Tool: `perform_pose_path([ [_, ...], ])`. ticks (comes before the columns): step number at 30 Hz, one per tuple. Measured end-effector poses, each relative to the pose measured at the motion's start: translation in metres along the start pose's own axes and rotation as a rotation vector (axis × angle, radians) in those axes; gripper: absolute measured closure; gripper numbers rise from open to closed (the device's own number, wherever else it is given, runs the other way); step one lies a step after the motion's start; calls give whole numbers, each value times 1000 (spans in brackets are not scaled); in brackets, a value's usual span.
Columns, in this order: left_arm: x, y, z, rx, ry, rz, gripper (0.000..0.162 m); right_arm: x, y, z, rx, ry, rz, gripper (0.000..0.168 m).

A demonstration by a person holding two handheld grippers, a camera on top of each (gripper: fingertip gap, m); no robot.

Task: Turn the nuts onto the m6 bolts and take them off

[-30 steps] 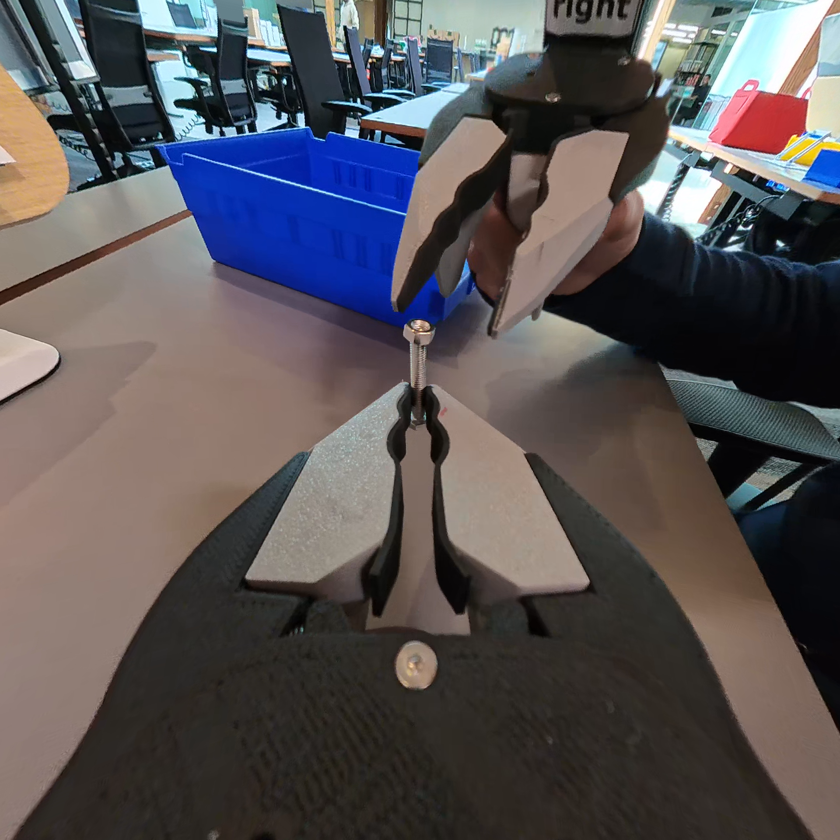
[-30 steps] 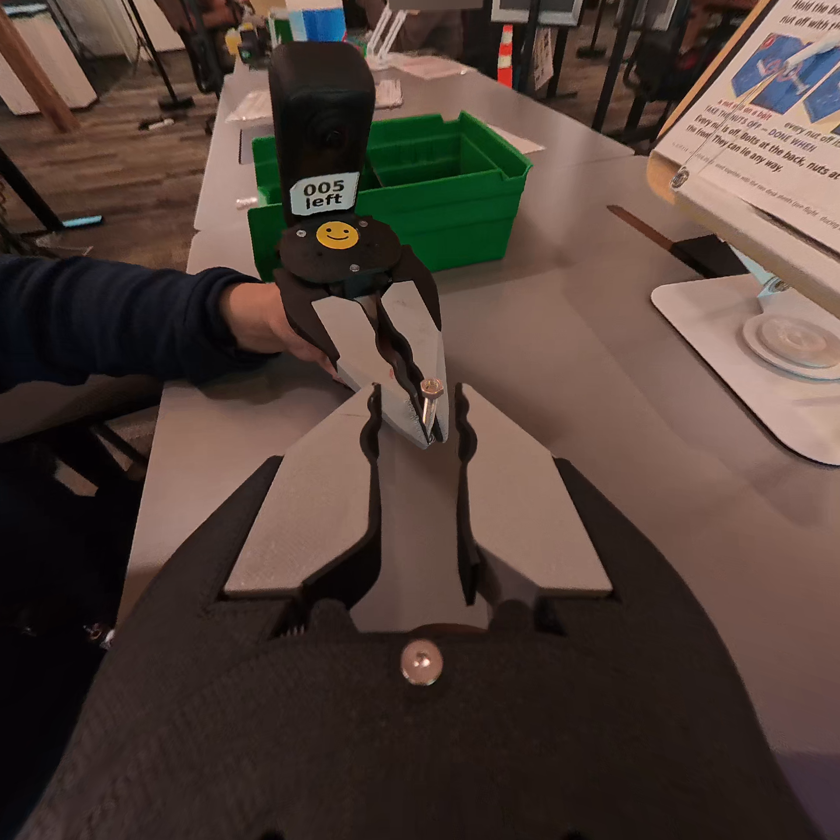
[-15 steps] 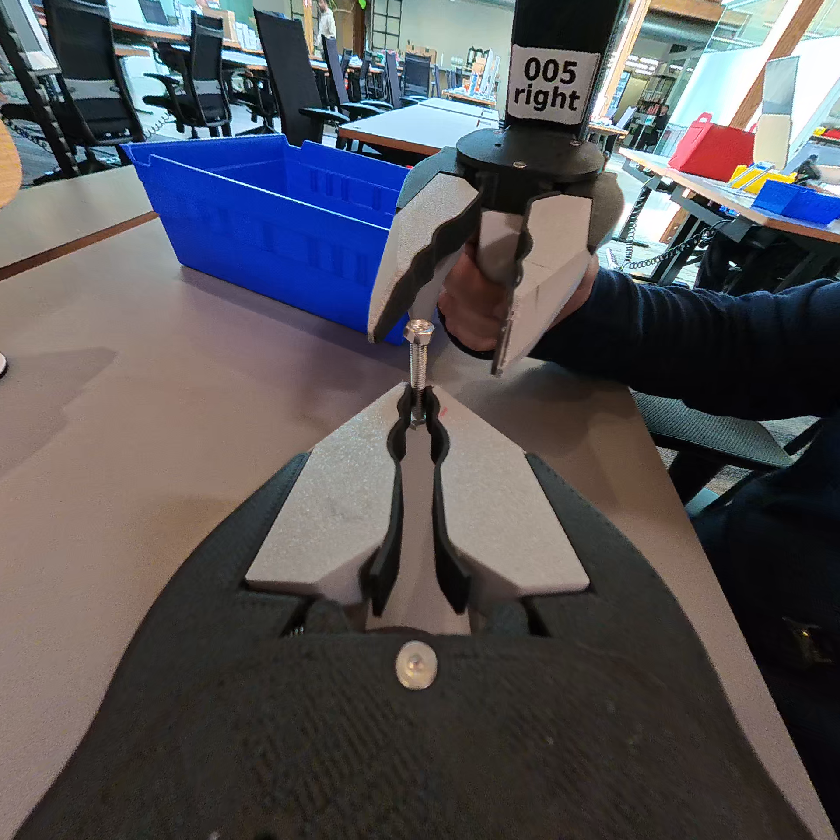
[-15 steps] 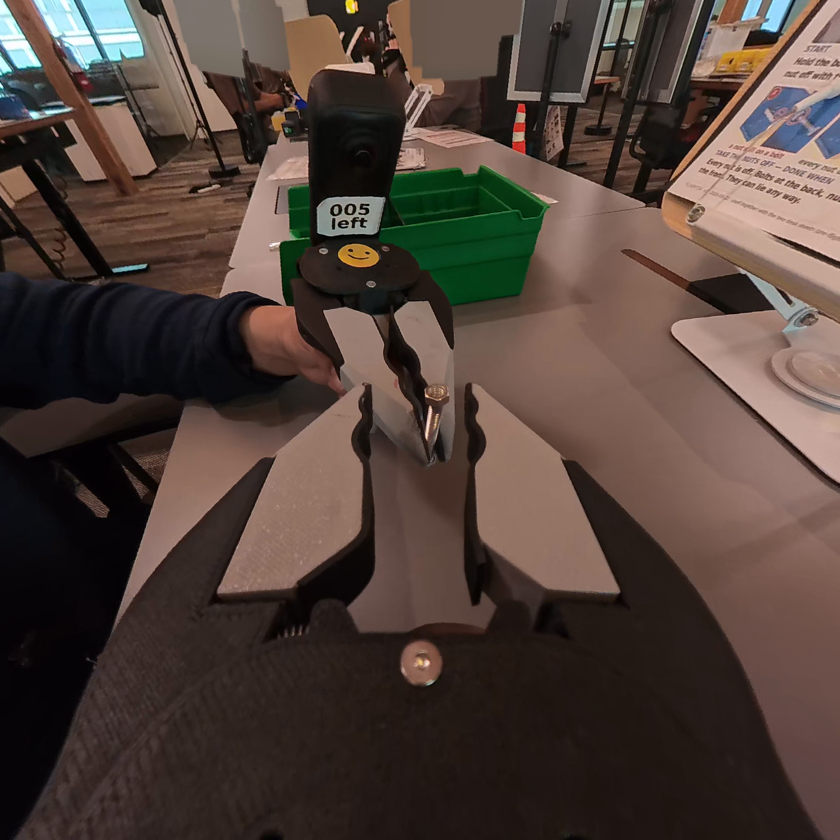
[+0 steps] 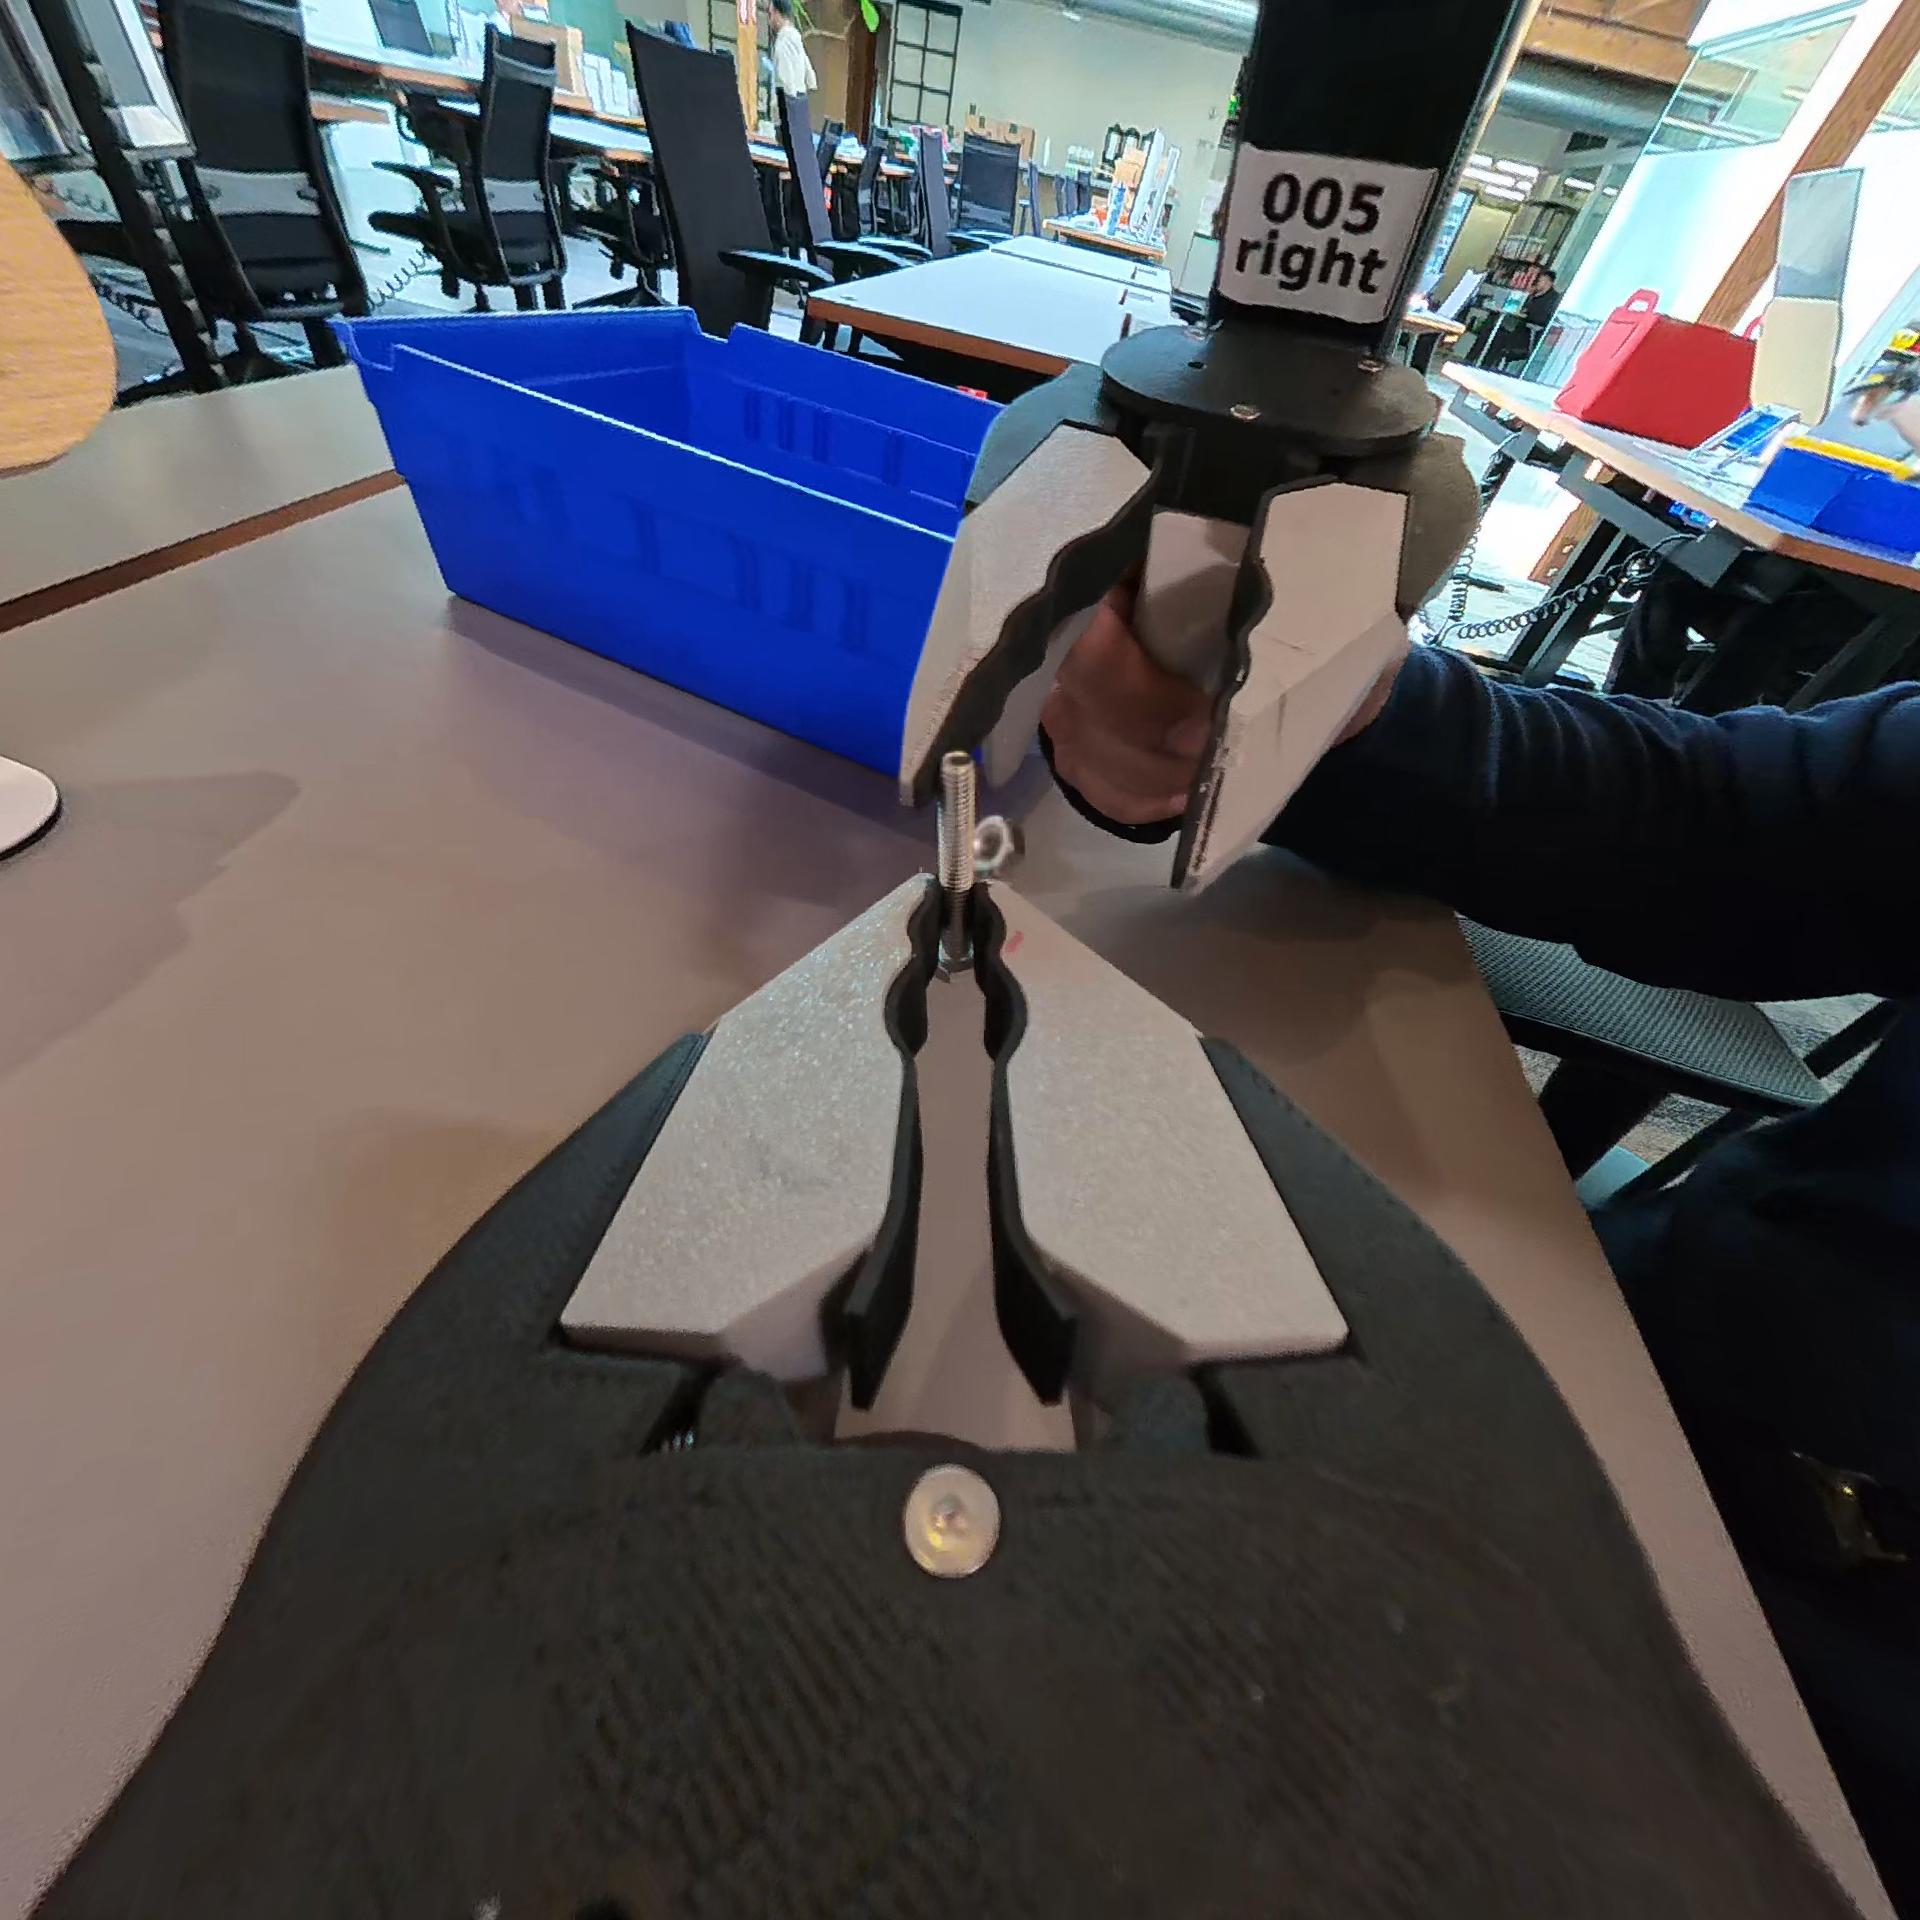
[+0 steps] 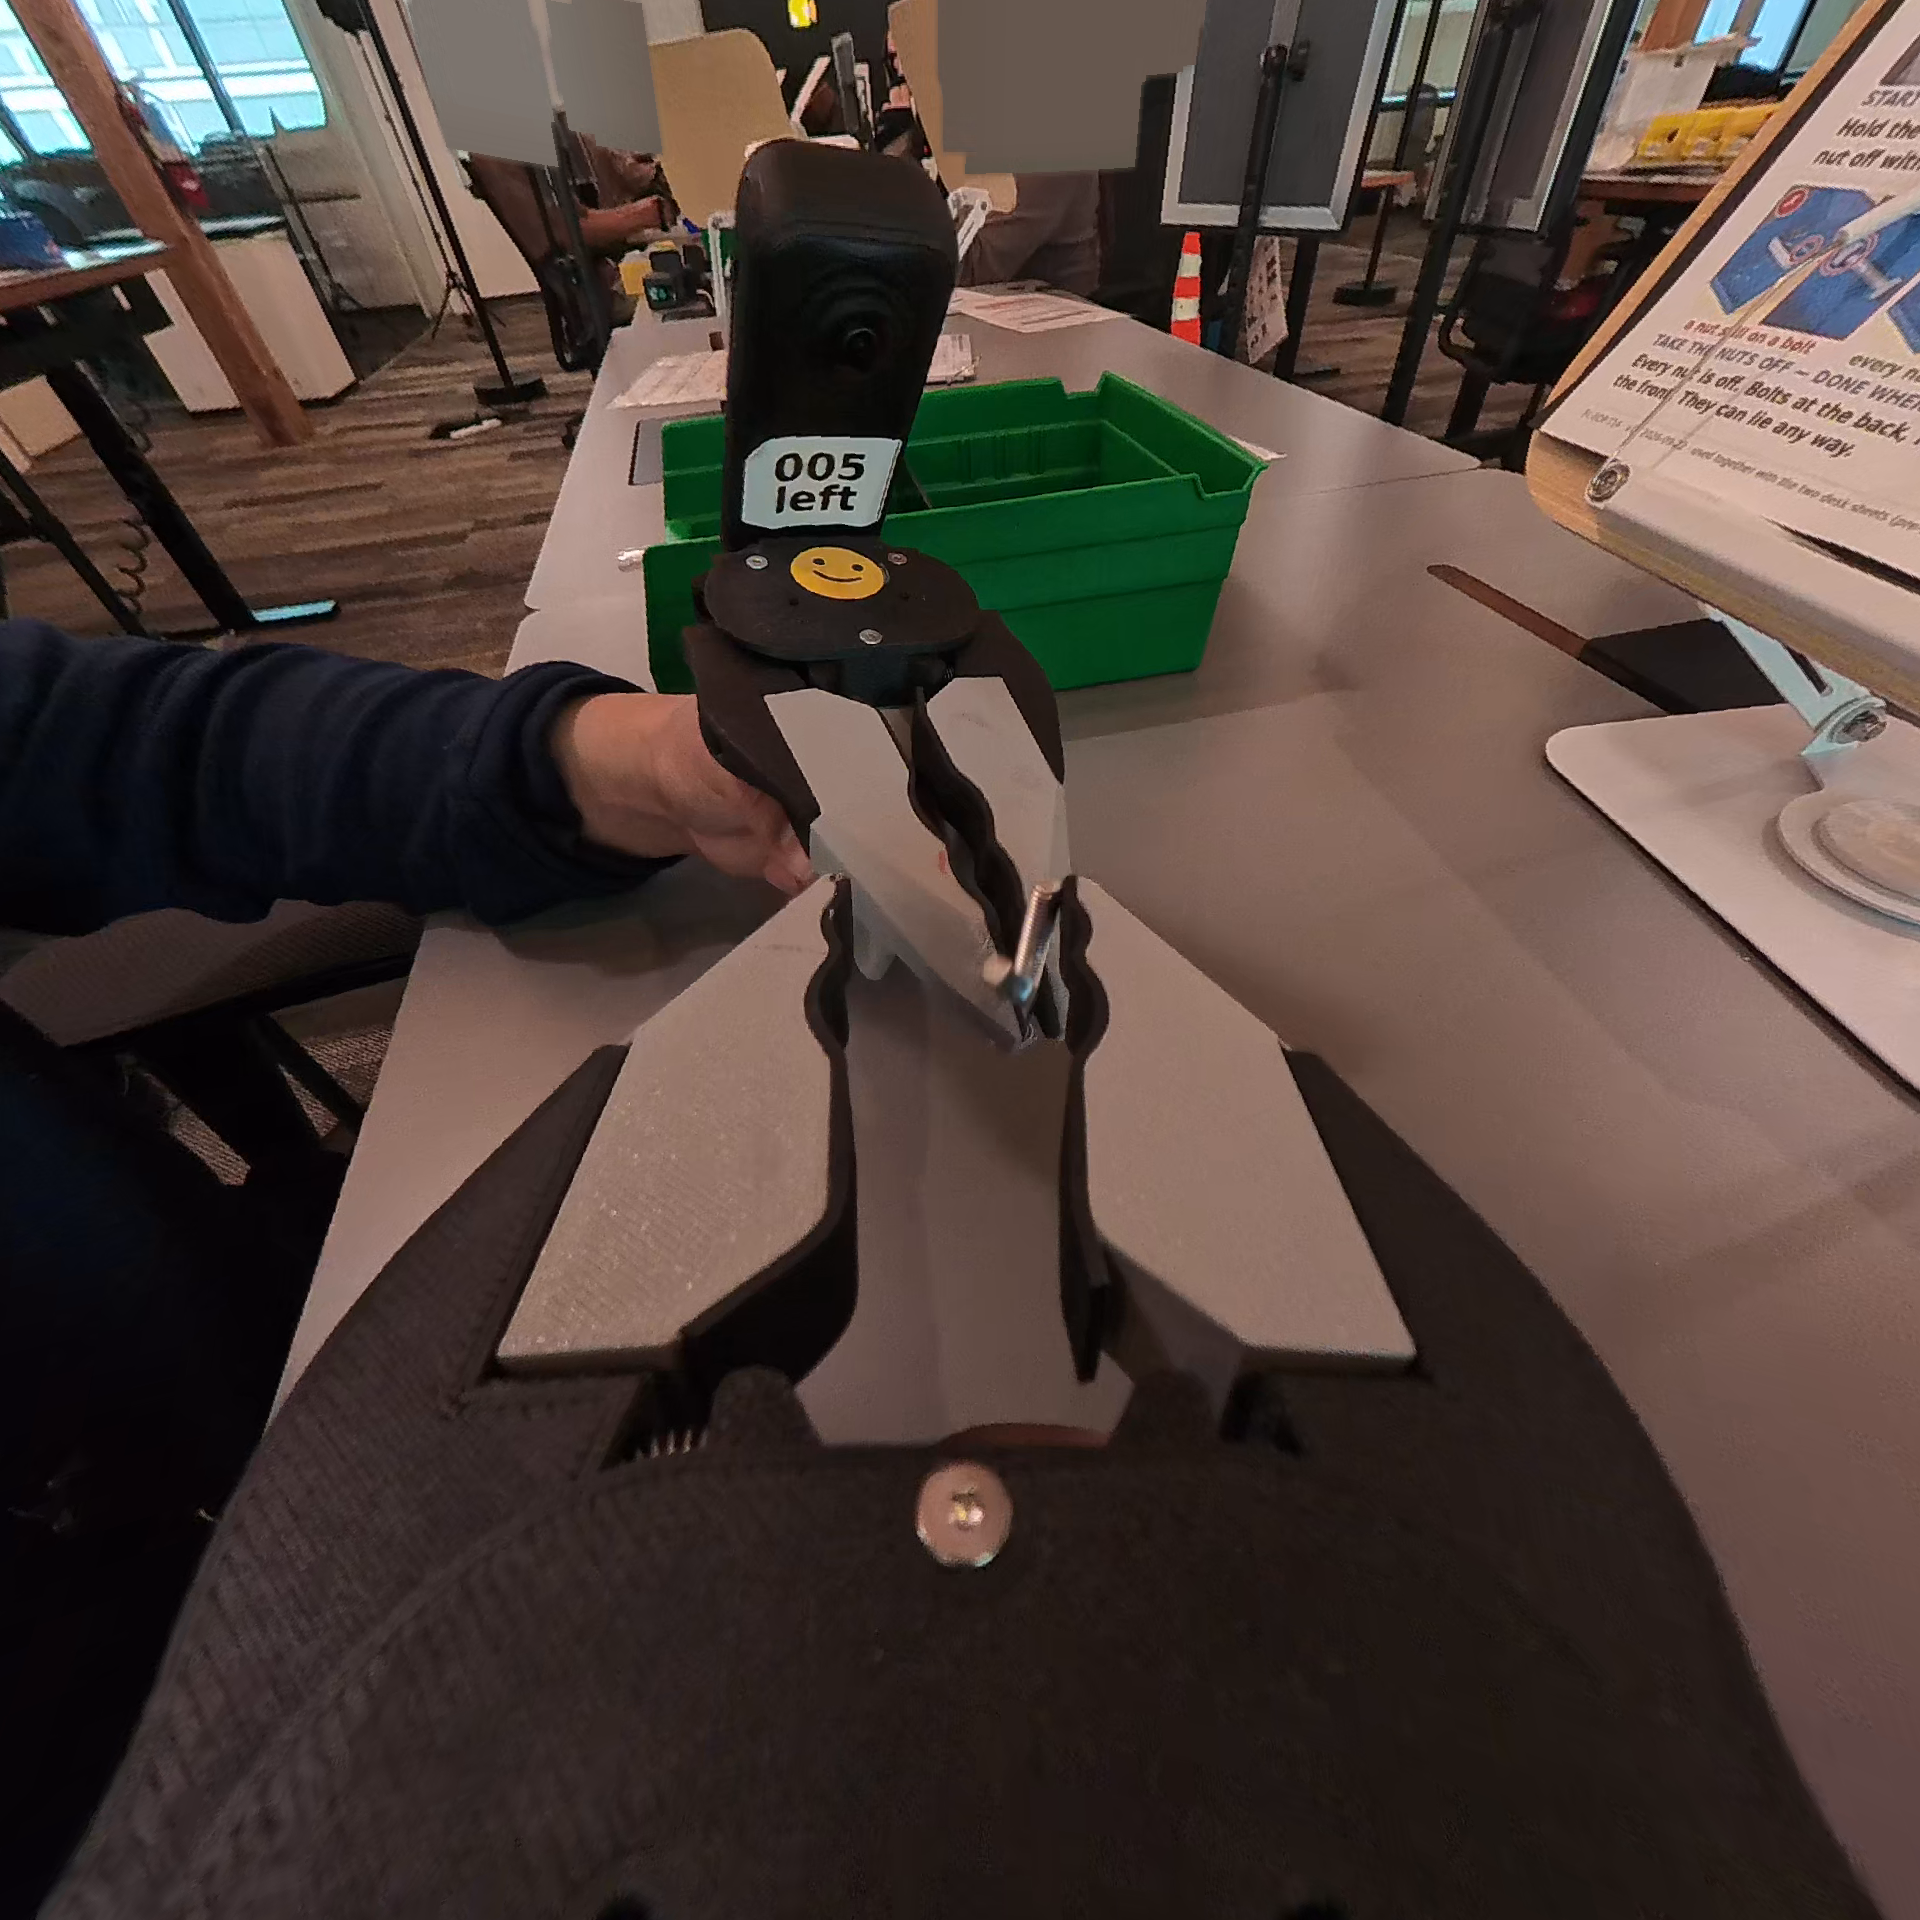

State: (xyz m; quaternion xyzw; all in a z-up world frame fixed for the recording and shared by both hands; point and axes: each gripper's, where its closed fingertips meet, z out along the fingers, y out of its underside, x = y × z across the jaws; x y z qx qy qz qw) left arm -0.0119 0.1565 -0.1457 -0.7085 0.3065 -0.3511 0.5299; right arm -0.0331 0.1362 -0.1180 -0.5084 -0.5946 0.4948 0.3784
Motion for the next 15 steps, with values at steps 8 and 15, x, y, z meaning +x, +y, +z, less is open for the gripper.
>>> perform_pose_path([
  [8, -20, 10, -3, -56, -101, 10, 158, 23, 9, -4, -48, 124, 20, 143],
  [15, -35, 20, -3, -95, -173, -21, 158, 43, 31, -43, -111, 278, 86, 138],
])
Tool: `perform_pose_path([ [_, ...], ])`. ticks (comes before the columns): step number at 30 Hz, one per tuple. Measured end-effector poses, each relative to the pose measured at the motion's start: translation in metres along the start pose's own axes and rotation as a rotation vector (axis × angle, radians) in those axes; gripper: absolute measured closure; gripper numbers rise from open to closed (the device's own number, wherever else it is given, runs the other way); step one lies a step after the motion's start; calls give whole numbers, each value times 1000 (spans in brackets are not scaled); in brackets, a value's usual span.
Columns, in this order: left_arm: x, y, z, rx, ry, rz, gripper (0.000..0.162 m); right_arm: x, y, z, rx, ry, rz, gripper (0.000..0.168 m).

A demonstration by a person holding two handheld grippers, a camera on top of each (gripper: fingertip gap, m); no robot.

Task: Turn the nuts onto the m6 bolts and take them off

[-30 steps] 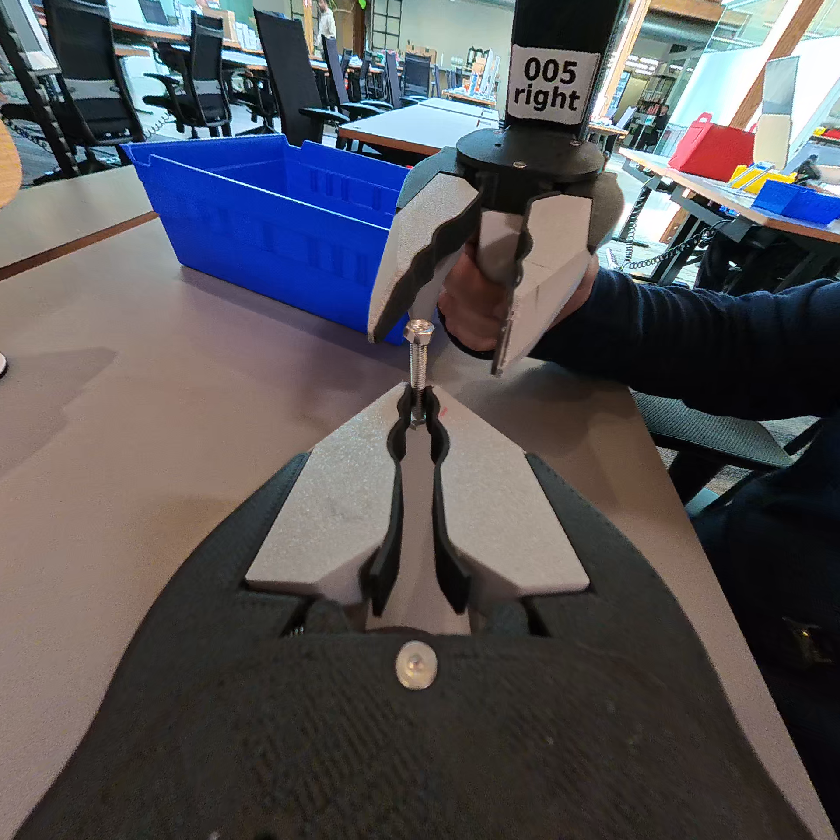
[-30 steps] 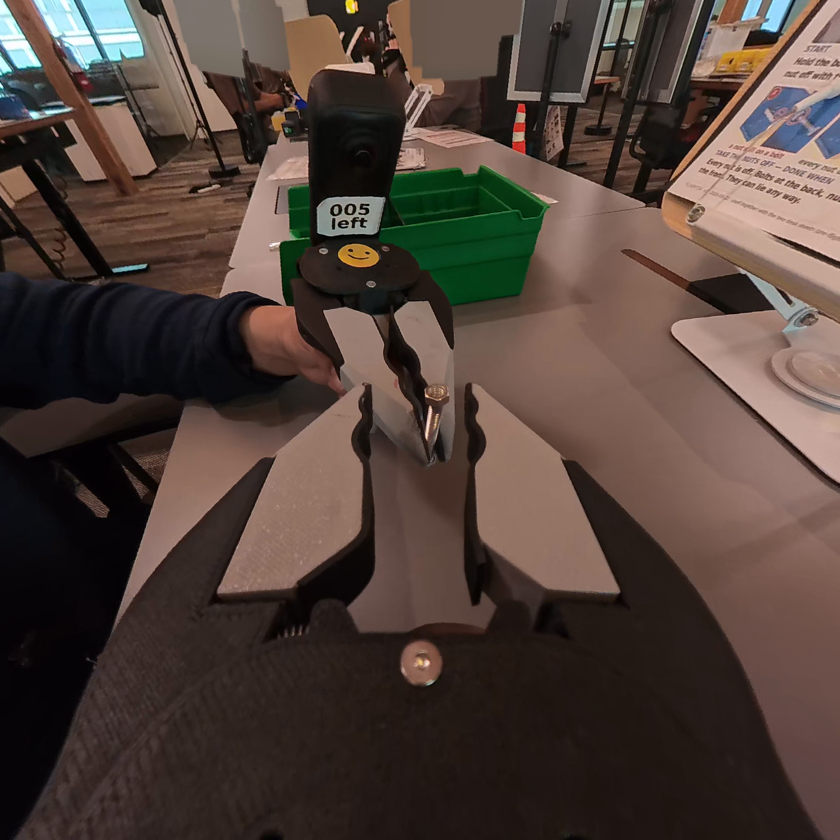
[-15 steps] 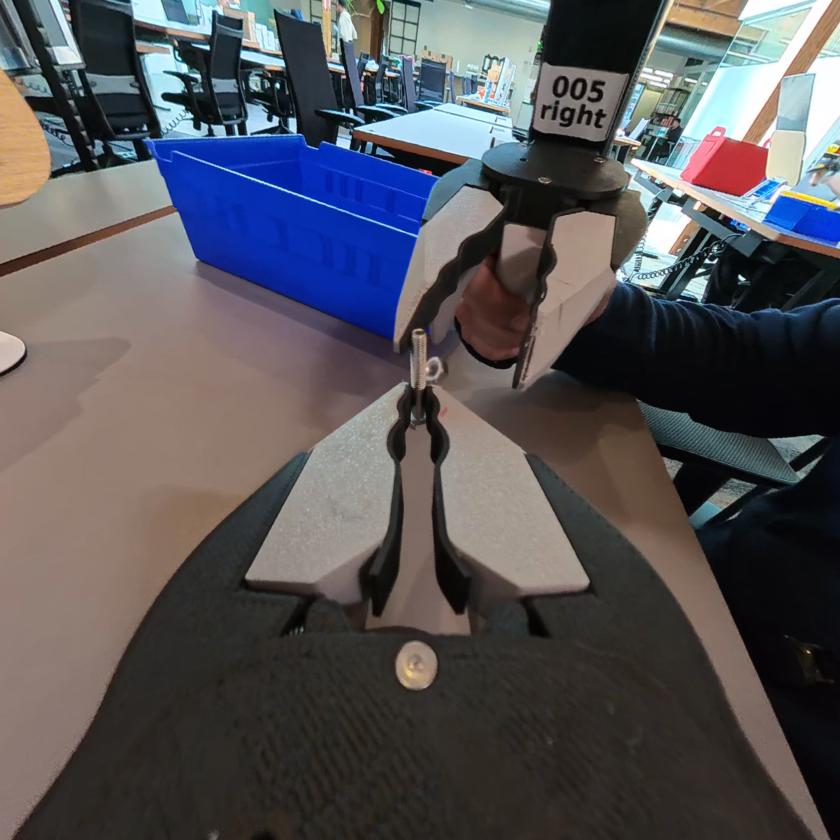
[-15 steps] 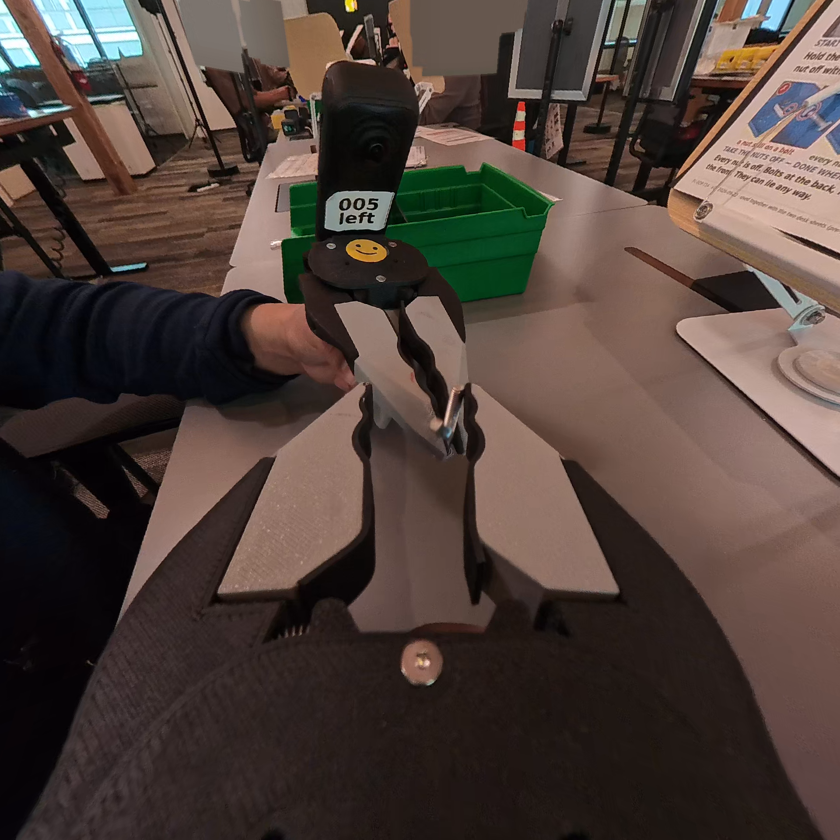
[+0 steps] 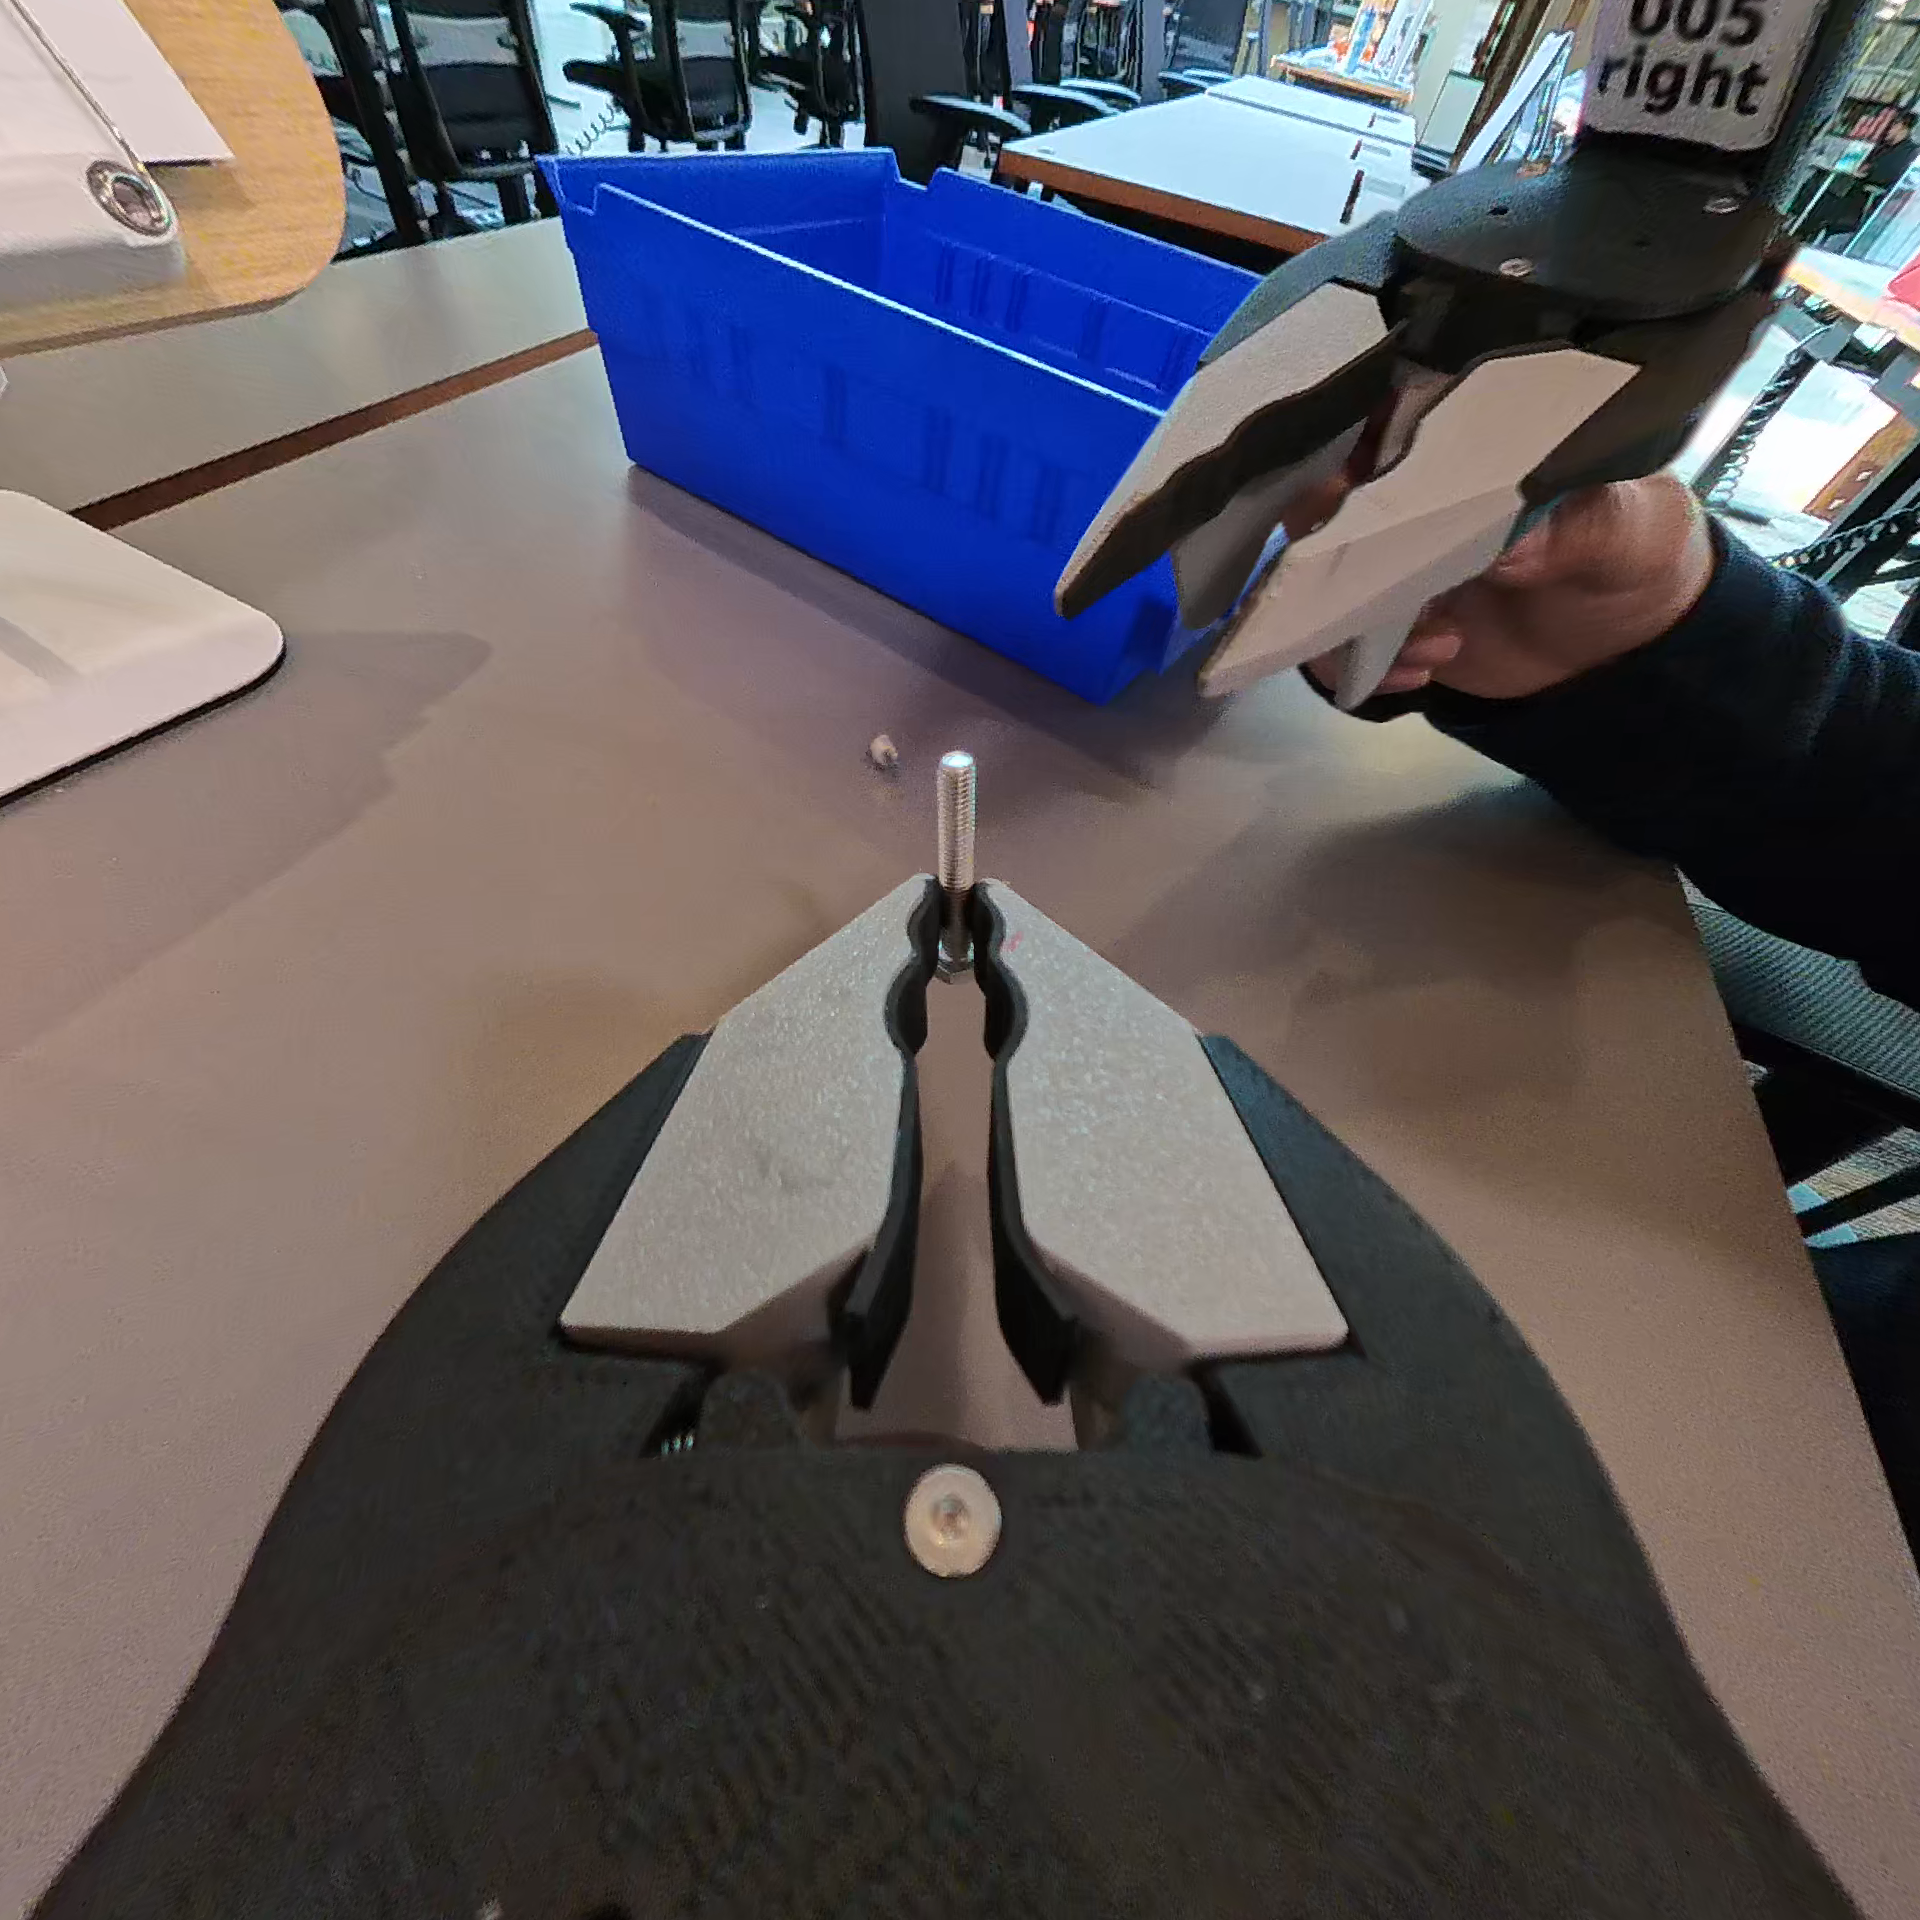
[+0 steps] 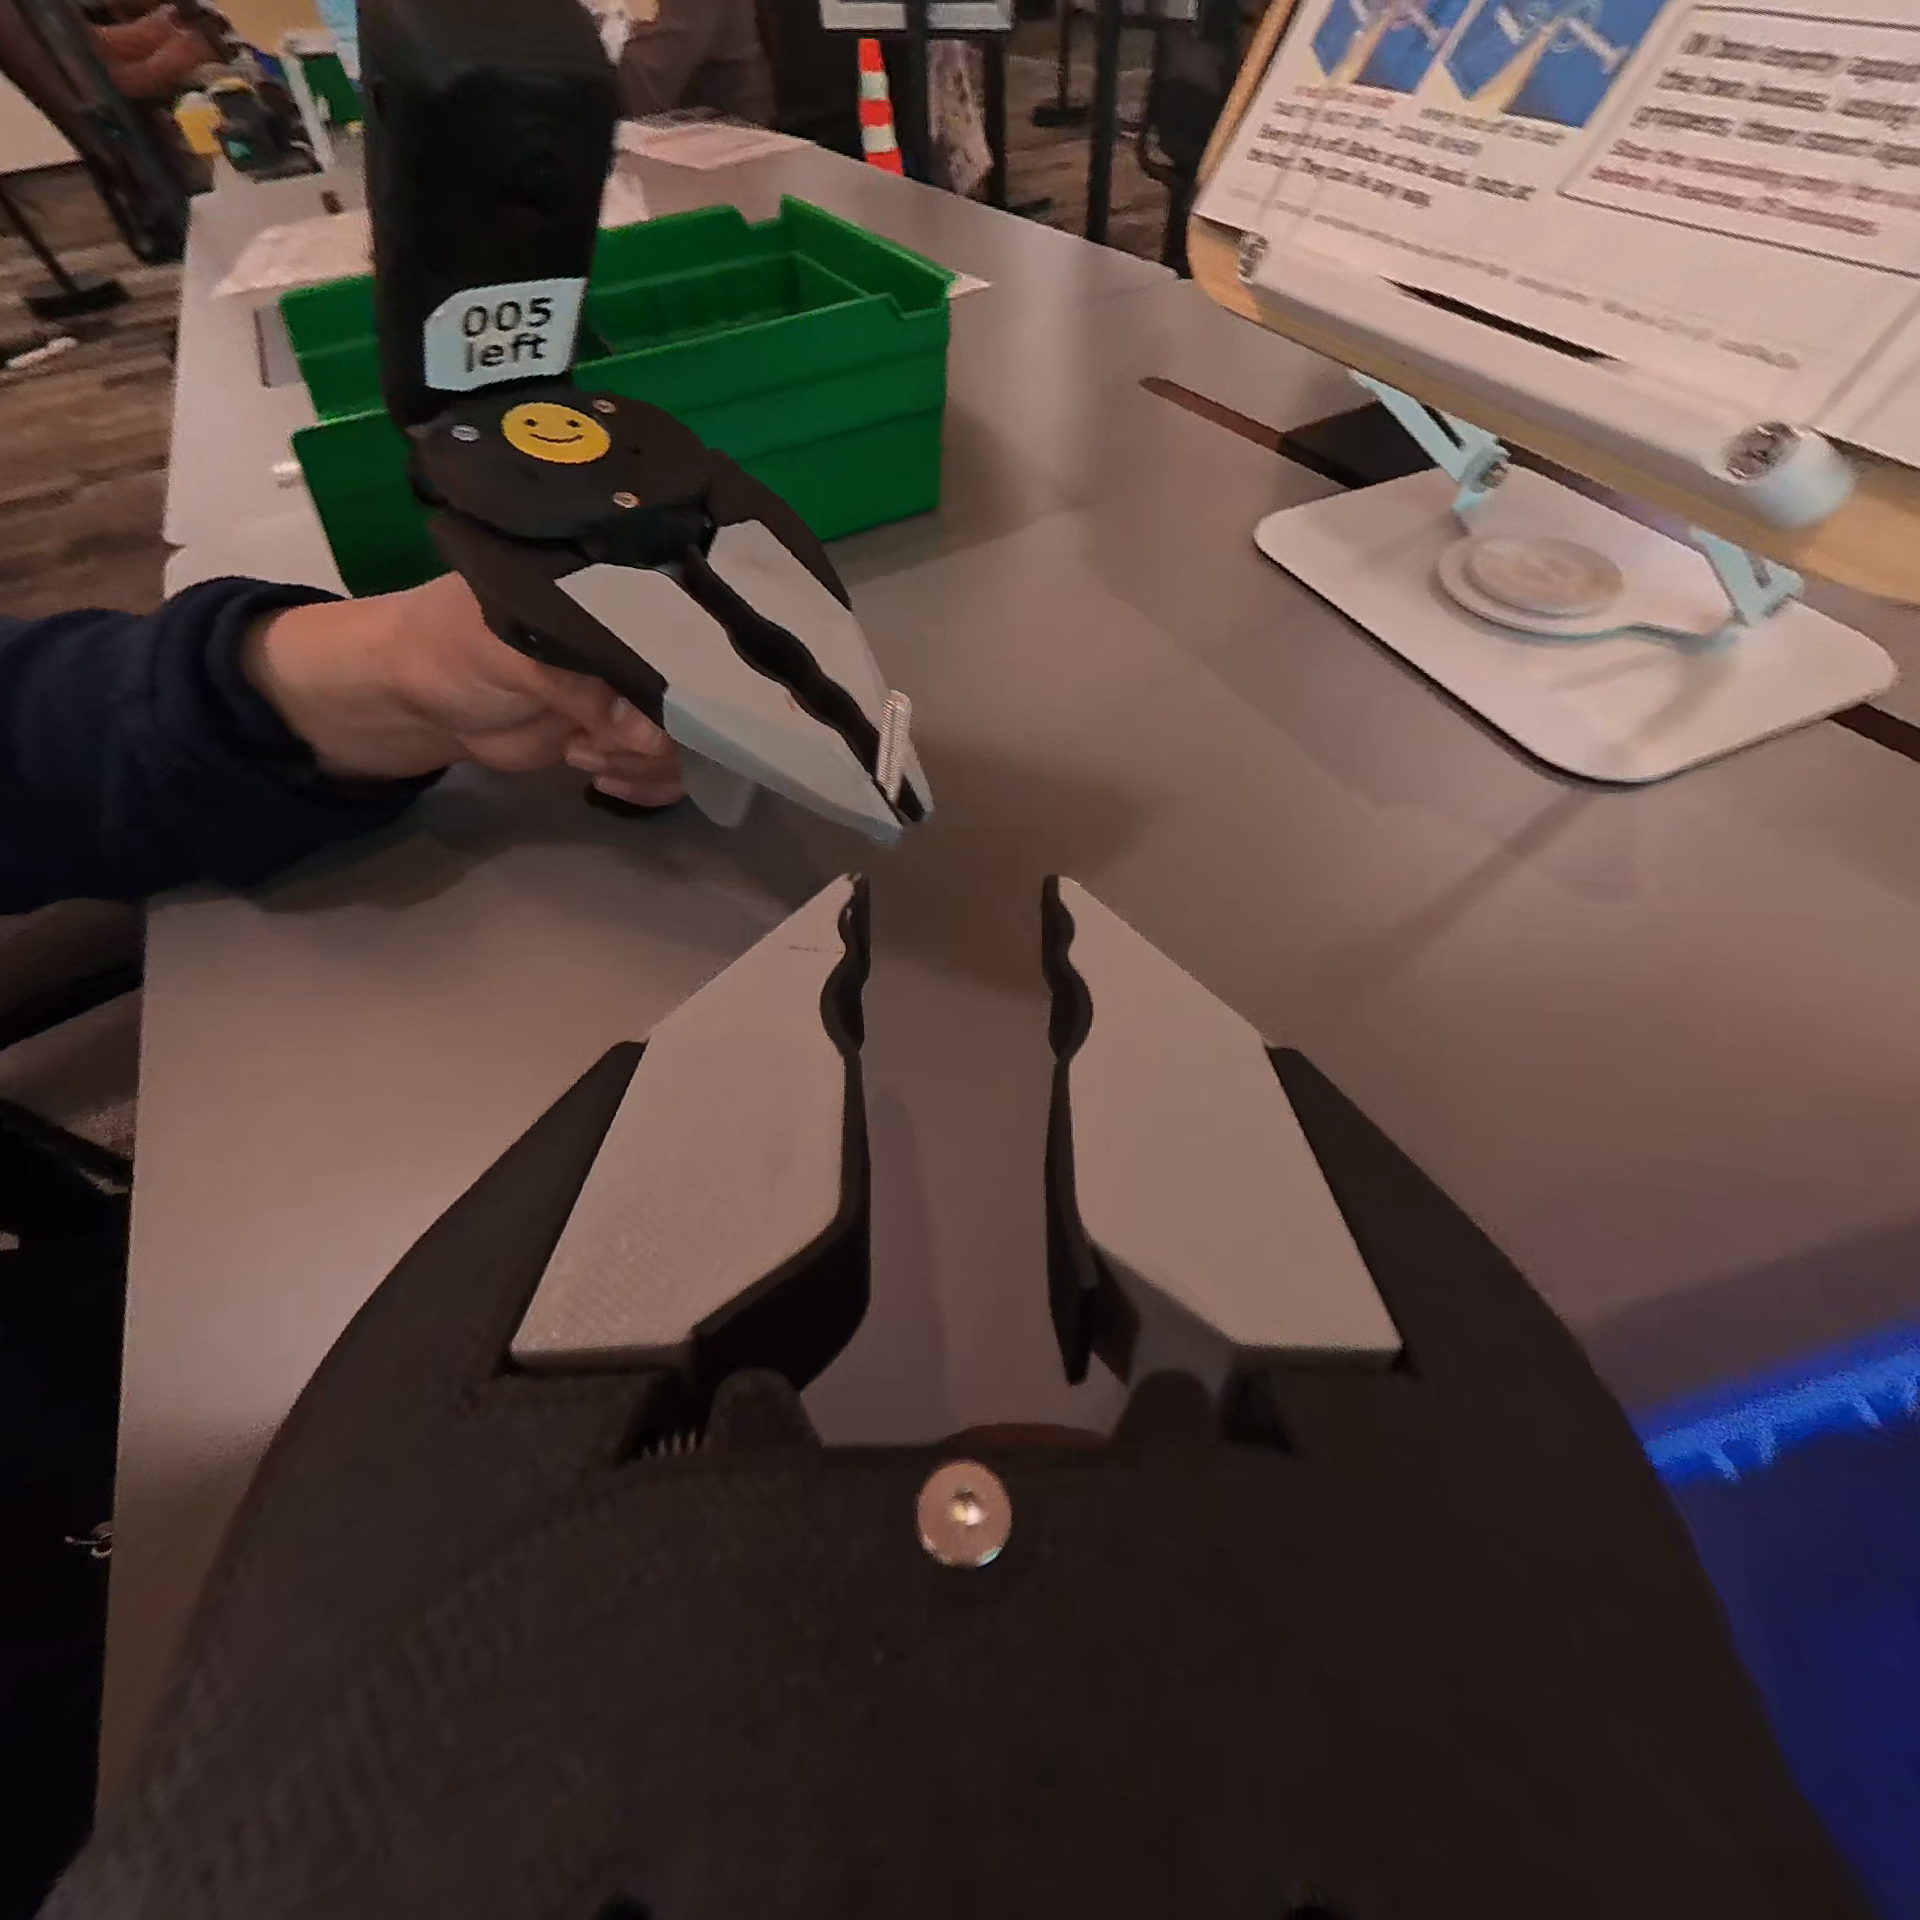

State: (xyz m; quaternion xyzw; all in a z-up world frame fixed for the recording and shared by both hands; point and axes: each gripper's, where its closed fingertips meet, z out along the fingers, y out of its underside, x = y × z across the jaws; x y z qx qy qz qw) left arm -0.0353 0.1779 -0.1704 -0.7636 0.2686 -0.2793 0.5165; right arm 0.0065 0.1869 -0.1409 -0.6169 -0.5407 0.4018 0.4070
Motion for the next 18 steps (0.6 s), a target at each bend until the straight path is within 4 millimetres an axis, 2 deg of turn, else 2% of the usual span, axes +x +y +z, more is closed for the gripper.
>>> perform_pose_path([
  [2, 2, -2, 0, 13, 5, 6, 158, 10, 7, -7, -20, 63, 22, 138],
  [4, 6, -4, 0, 28, 27, 13, 158, 10, 12, -10, -39, 81, 46, 138],
  [7, 14, -5, 1, 39, 79, 17, 159, -7, 13, -2, -56, 23, 56, 138],
  [14, 24, -2, 4, 24, 119, 33, 158, -33, -12, 28, -43, -137, 87, 140],
  [17, 27, 0, 6, 5, 127, 44, 158, -34, -10, 38, -105, -150, 67, 164],
  [18, 26, 1, 7, -3, 117, 42, 158, -33, -8, 40, -125, -149, 58, 166],
])
